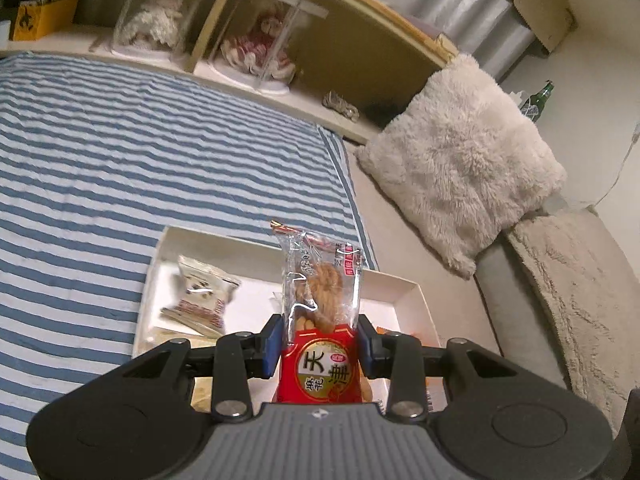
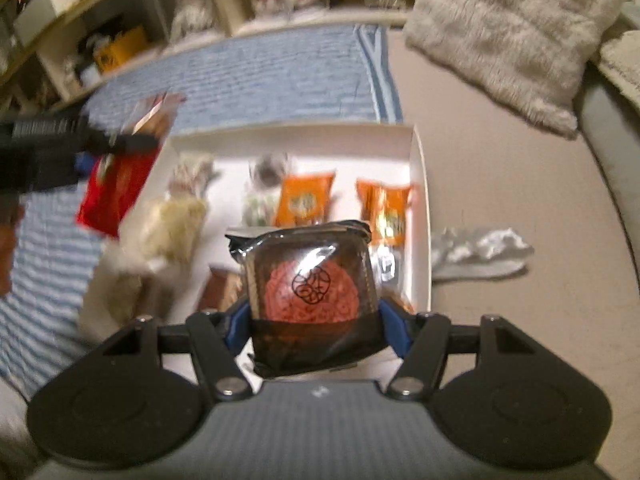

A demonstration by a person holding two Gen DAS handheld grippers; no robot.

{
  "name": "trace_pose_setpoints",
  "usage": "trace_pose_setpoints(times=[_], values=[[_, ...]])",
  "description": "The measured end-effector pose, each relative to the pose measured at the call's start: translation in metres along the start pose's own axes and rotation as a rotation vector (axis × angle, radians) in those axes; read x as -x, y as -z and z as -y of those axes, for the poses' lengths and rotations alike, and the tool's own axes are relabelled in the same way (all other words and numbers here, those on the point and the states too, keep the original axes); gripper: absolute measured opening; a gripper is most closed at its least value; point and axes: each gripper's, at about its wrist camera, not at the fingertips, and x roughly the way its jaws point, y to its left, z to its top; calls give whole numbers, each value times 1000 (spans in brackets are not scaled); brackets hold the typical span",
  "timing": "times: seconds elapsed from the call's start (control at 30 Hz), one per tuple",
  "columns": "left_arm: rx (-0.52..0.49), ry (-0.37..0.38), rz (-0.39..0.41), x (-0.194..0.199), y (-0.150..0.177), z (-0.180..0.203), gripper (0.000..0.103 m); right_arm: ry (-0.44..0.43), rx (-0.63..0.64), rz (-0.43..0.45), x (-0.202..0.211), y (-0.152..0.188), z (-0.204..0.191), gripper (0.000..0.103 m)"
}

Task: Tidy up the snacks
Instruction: 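Carry the red cookie bag and dark cake box over the white tray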

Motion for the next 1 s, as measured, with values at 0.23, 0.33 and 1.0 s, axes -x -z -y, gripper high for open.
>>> trace_pose_setpoints(times=[0.23, 0.33, 1.0], values=[[7, -21, -48, -31, 6, -1, 39, -6, 57, -145, -37, 5, 5, 70], [4, -29, -61, -41, 8, -3, 40, 2, 92, -192, -55, 3, 1, 70], [112, -117, -70, -96, -5, -44, 40, 20, 161, -139, -71, -7, -16, 70]])
